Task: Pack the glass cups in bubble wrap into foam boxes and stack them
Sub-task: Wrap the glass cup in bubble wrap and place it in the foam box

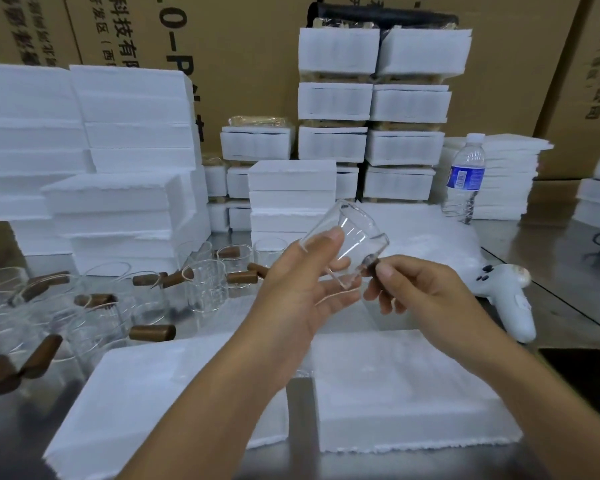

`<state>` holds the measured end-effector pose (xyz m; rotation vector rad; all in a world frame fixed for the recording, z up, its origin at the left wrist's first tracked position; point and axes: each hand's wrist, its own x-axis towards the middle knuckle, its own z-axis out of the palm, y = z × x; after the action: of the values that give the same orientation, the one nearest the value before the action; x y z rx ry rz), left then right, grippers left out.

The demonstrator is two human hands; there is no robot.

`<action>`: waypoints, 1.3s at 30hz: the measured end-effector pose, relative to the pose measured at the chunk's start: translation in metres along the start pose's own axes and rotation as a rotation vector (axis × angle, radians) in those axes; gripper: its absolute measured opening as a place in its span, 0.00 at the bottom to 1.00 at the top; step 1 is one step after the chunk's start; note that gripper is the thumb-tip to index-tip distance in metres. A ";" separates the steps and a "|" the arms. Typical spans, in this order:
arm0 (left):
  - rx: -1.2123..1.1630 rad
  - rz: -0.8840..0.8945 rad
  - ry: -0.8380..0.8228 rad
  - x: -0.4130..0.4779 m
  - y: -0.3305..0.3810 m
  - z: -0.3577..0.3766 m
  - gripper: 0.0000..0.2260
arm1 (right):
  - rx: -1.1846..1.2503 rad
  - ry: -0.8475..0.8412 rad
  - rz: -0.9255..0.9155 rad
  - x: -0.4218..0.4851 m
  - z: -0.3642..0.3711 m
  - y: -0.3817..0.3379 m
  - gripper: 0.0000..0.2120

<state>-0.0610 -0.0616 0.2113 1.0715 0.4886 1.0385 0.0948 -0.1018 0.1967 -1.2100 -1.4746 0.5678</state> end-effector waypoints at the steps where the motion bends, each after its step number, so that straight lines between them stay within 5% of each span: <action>1: 0.052 -0.003 0.013 0.002 -0.002 -0.001 0.19 | -0.031 -0.016 0.010 0.001 -0.003 0.002 0.09; 6: 0.702 0.030 -0.002 0.005 -0.016 -0.014 0.39 | -0.130 0.179 0.054 0.006 -0.013 0.015 0.12; 9: 1.140 0.131 -0.031 0.004 -0.029 -0.019 0.25 | -0.035 0.377 0.105 0.007 -0.018 0.018 0.12; 14: 1.437 0.232 0.003 0.005 -0.038 -0.023 0.12 | 0.009 0.429 0.158 0.005 -0.023 0.018 0.09; 18: 1.447 0.227 0.008 0.004 -0.034 -0.022 0.04 | -0.021 0.411 0.133 0.003 -0.022 0.018 0.09; 21: 1.446 0.228 0.026 0.005 -0.032 -0.023 0.09 | -0.009 0.393 0.129 0.002 -0.022 0.017 0.09; 30: 0.848 0.309 0.191 0.009 -0.021 -0.021 0.07 | 0.030 0.280 0.106 0.001 -0.024 0.016 0.12; 39: 0.673 0.416 0.312 0.009 -0.020 -0.019 0.07 | -0.270 0.246 0.094 0.000 -0.022 0.018 0.11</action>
<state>-0.0625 -0.0466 0.1861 1.6615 0.9352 1.4696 0.1223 -0.1006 0.1876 -1.5090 -1.3179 0.2736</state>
